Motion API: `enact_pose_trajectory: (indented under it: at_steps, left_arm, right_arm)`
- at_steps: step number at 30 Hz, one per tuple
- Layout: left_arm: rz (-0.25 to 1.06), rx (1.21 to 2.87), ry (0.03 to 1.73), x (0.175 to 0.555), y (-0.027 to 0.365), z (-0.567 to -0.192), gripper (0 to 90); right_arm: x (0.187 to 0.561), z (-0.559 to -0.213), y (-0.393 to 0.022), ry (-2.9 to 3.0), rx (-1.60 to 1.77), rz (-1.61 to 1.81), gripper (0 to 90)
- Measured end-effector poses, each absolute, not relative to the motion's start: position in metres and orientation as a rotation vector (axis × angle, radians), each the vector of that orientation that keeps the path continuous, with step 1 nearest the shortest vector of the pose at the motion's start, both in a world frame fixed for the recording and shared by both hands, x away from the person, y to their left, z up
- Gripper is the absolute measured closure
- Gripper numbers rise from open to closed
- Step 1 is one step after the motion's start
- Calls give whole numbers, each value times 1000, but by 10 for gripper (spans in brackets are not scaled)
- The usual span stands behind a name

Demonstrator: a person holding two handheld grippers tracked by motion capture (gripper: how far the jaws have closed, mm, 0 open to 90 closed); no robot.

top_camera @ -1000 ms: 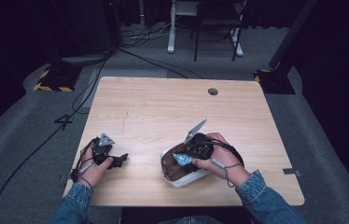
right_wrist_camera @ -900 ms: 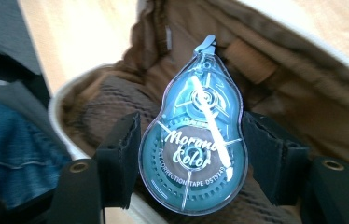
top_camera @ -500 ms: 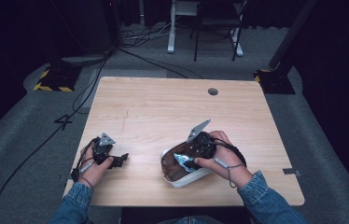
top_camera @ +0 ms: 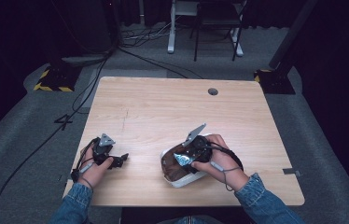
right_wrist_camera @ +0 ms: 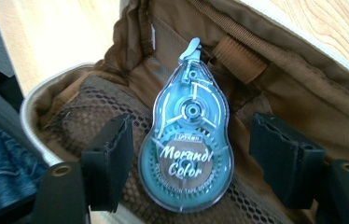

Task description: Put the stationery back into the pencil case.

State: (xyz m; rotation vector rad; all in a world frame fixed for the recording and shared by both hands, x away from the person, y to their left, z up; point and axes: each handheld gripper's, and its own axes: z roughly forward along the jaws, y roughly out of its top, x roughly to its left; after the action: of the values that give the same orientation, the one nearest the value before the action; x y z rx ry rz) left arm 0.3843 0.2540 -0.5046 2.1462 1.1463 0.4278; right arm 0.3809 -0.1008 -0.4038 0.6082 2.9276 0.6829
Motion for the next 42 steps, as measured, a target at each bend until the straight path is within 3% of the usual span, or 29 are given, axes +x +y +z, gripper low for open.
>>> enact_pose_trajectory:
  at_steps: [20, 28, 42]
  left_arm:
    - [430, 2145, 1142, 385, 254, -505, 106]
    - [429, 2145, 1143, 385, 254, -505, 105]
    - [428, 2145, 1144, 385, 254, -505, 105]
  right_arm:
    - [385, -395, -116, 2785, 581, 546, 401]
    - [383, -380, -134, 2749, 636, 614, 380]
    - [382, -364, -208, 2584, 877, 878, 271]
